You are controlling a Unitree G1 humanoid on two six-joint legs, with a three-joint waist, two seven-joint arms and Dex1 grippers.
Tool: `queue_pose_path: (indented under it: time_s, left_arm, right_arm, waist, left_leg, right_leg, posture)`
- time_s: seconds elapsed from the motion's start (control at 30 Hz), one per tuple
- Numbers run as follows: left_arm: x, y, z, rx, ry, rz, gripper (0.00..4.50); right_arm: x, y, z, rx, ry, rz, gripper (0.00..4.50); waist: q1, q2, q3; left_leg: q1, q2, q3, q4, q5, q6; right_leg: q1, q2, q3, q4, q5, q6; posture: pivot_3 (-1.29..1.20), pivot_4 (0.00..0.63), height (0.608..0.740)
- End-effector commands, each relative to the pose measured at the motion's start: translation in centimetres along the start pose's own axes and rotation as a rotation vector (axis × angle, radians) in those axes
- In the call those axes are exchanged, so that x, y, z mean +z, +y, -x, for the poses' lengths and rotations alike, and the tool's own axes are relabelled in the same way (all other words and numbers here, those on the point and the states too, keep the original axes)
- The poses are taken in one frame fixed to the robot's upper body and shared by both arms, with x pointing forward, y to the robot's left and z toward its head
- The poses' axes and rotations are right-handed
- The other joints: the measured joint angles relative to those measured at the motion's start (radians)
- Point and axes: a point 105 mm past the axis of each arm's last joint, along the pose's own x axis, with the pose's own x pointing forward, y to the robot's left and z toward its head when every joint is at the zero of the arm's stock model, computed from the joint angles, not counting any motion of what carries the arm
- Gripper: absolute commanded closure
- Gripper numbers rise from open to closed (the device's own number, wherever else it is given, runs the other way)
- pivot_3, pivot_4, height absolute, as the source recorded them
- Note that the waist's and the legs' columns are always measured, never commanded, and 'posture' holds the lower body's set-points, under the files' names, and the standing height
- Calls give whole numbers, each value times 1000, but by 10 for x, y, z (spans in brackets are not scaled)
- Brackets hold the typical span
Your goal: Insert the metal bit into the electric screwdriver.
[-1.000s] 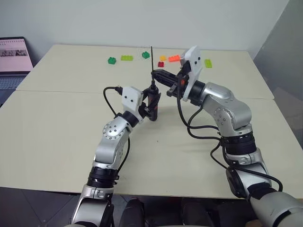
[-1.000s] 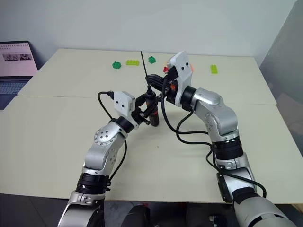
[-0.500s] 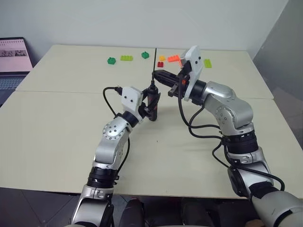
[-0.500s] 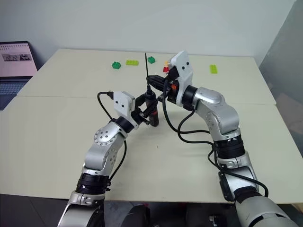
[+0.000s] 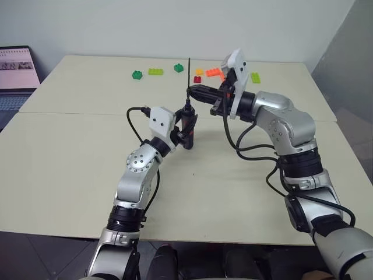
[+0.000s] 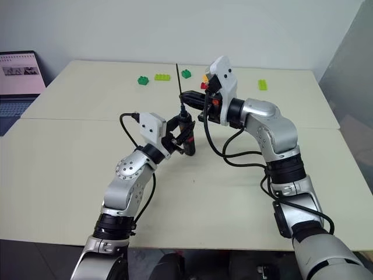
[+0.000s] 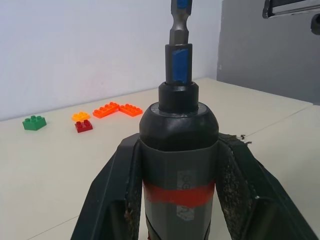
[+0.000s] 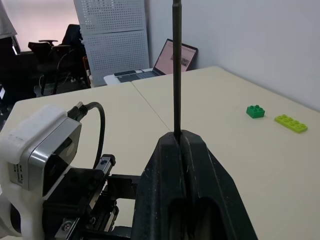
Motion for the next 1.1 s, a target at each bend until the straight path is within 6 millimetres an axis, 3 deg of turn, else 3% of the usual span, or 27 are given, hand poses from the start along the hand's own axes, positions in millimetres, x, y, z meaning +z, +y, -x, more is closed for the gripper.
queue_pose_path:
  time_s: [0.03,0.47,0.93,1.1]
  left_arm:
    - [-1,5,3,11,13,-26,2840]
    - [0,7,3,22,11,-35,2840]
    - [0,8,3,20,12,-50,2840]
    - [0,7,3,14,11,-56,2840]
  right_arm:
    - [-13,-2,1,-1,66,-30,4500]
    - [-4,-6,6,-90,67,-47,4500]
    - [-5,11,2,-127,68,-33,4500]
    - [0,7,2,-149,47,-48,4500]
  waist:
    - [0,0,0]
    - [0,0,0]
    - [-1,0,0]
    - [-1,0,0]
  left_leg:
    - [0,0,0,0,0,0]
    - [0,0,0,0,0,0]
    - [0,0,0,0,0,0]
    - [0,0,0,-1,0,0]
  right_leg:
    - [0,0,0,0,0,0]
    - [0,0,0,0,0,0]
    - [-1,0,0,0,0,0]
    - [-1,0,0,0,0,0]
  posture:
    - [0,150,740]
    - [0,150,740]
    - [0,150,740]
    - [0,150,740]
